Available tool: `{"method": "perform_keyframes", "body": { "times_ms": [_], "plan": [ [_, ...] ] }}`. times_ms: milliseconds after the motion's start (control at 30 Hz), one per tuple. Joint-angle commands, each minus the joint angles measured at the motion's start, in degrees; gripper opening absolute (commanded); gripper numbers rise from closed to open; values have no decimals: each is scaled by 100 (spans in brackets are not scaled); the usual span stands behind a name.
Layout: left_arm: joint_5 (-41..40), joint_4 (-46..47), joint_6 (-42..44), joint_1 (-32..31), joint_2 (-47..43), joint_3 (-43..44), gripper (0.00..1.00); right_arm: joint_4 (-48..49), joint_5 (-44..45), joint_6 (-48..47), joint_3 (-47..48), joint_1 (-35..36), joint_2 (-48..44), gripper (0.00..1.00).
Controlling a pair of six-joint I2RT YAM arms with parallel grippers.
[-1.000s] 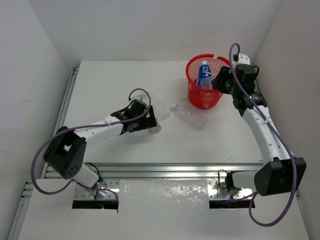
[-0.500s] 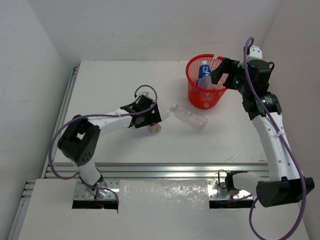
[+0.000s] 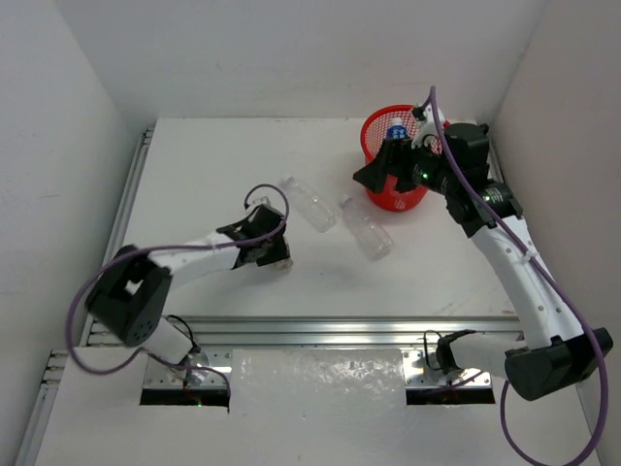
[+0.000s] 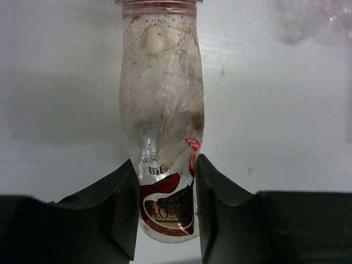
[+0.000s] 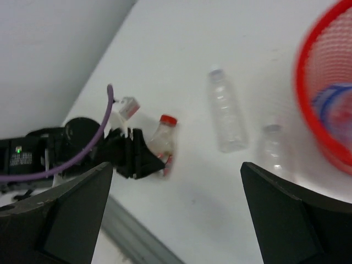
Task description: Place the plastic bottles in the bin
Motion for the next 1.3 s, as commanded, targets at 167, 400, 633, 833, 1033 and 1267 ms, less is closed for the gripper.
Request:
{"method": "perform_keyframes", "body": {
  "times_ms": [167, 400, 633, 833, 1033, 1267],
  "plan": [
    [2115, 2531, 1273, -96, -3058, -1203, 0, 2197, -3121, 591, -1112, 563, 179, 99],
    [4174, 4977, 1020, -87, -3798, -1654, 0, 3623, -3588, 1084, -1835, 1344, -58, 99],
    [5176, 5786, 528, -87, -3316, -1470, 0, 4071, -3008, 1145, -2046, 1618, -243, 98],
    [5230, 5481, 667, -96, -3297, -1364, 0, 4283, -2631, 1198, -1994, 1627, -235, 47],
    [3828, 3319, 1282, -87, -3403, -733, 100, 3234, -1609, 655, -1662, 1601, -287, 0],
    [124, -321, 967, 115, -3243, 70, 100, 1174, 1456, -296, 447, 427, 441, 0]
  ]
}}
